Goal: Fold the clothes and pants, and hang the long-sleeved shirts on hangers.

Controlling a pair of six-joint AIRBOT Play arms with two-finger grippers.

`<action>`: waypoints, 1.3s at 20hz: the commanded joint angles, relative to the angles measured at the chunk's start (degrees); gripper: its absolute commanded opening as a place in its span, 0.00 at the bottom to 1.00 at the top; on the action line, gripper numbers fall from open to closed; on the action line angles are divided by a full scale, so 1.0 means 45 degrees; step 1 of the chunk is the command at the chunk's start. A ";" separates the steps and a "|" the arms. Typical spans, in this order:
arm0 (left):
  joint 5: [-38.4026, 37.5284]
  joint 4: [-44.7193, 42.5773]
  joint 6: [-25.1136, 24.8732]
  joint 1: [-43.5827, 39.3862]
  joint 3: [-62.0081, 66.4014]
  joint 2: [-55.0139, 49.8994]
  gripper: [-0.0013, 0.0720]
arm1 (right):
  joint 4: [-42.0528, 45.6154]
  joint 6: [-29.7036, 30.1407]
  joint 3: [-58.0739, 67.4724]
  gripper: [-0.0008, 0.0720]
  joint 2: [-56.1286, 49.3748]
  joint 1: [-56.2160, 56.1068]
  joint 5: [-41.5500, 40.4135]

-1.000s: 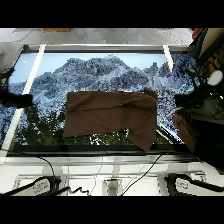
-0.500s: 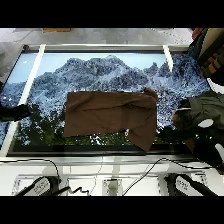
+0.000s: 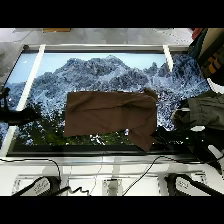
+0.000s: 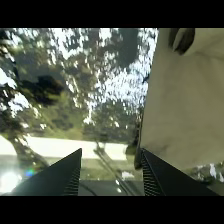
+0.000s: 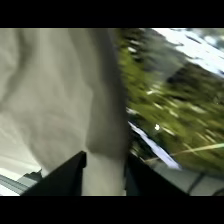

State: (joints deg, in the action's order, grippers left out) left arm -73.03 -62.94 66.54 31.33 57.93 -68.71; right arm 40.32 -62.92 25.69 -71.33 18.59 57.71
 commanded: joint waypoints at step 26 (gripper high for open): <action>0.1656 0.3055 -0.2909 -0.3026 -0.3099 -0.1690 0.05 | -0.1651 0.2030 0.0933 0.04 0.1724 -0.1219 0.0996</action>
State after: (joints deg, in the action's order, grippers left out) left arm -60.69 -50.85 53.78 17.80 39.72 -77.19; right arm 33.06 -53.93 28.03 -68.34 13.13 59.07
